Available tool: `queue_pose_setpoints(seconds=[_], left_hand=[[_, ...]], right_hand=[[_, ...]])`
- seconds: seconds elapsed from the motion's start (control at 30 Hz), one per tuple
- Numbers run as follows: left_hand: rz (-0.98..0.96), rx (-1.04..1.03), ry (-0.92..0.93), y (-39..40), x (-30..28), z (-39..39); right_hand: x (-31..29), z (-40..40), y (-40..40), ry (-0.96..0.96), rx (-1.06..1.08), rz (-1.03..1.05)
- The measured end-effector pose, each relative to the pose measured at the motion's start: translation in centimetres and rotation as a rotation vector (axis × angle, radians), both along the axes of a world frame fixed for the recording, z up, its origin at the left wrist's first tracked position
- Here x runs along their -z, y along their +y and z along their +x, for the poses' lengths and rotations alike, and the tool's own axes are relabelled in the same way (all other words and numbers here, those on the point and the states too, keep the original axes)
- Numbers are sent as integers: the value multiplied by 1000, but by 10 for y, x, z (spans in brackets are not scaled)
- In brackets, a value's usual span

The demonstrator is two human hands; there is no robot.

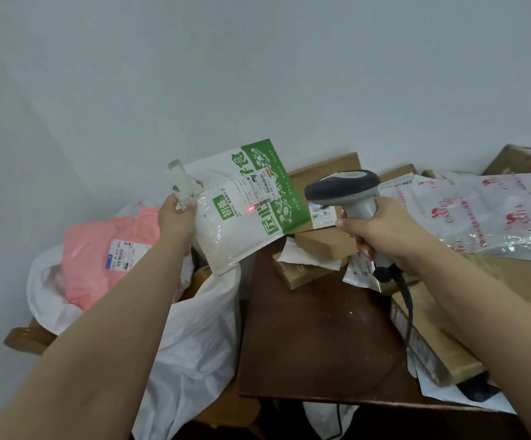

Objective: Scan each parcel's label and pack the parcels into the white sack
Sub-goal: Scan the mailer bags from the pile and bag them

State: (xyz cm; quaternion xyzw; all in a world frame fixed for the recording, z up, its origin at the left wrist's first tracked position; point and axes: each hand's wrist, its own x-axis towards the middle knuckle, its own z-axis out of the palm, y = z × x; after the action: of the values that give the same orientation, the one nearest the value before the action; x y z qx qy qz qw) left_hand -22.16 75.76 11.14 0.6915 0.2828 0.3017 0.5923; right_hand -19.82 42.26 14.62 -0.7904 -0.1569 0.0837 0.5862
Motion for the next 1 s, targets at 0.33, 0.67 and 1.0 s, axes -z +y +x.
queue_pose_setpoints(seconds=[0.33,0.67,1.0], left_hand=[[32,-21,-20,14,6,-4],[169,-289,-97,50,-3,-30],[434,-545,130,94,28,-72]], right_hand=[[0,-1,10,-3,-27,-21],[1,1,48,63,-108,61],[22,-4,85,169,-167,47]])
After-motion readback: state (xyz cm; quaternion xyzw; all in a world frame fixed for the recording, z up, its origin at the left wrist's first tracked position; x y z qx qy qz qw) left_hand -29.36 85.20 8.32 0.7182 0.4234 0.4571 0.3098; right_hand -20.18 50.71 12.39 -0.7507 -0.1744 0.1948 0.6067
